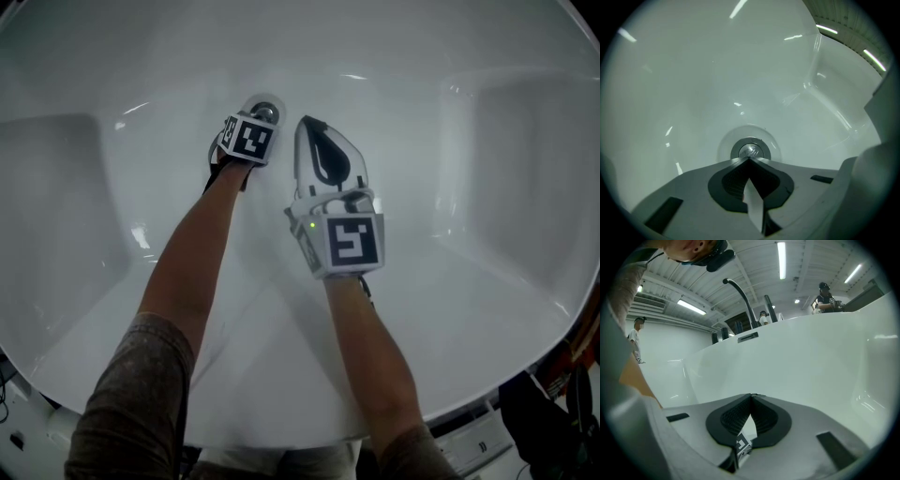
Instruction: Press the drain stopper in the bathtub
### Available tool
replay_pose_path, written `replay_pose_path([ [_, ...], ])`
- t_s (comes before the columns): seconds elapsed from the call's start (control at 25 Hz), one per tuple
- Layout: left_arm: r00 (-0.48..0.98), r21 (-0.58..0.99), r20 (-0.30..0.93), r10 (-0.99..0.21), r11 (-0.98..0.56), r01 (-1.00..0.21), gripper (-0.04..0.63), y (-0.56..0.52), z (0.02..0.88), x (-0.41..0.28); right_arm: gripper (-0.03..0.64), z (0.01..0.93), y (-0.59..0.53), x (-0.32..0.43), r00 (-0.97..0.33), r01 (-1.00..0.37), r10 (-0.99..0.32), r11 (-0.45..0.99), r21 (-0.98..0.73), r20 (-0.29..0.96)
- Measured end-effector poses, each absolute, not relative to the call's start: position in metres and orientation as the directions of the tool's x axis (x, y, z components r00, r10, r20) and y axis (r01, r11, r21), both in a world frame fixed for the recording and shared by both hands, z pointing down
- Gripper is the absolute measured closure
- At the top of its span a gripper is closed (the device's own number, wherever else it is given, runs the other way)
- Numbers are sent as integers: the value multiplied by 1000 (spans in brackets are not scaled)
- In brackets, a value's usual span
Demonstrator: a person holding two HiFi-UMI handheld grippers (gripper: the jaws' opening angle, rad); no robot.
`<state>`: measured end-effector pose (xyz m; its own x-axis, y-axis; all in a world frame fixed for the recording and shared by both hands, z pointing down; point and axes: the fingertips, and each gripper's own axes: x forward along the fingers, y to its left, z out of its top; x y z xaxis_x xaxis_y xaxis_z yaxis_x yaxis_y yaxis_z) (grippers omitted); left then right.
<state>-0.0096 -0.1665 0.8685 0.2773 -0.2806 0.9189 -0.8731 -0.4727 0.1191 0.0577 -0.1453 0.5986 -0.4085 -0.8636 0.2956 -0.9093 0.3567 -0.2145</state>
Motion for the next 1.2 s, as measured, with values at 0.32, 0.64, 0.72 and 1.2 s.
replay_pose_path([
  [0.32,306,169,904,-297,-408,-897,594,-162,854,-16,614,602,-142,57,-417,-908,-848,369,-200,328],
  [0.64,291,169,900,-323,-357,-919,594,-150,800,-25,614,555,-141,64,-415,-909,-853,376,-178,318],
  [0.72,299,182,893,-337,-338,-923,594,-147,777,-26,614,537,-140,61,-418,-908,-851,381,-173,318],
  [1.2,299,215,862,-409,-238,-947,594,-139,592,-50,614,402,-122,48,-416,-909,-846,379,-172,334],
])
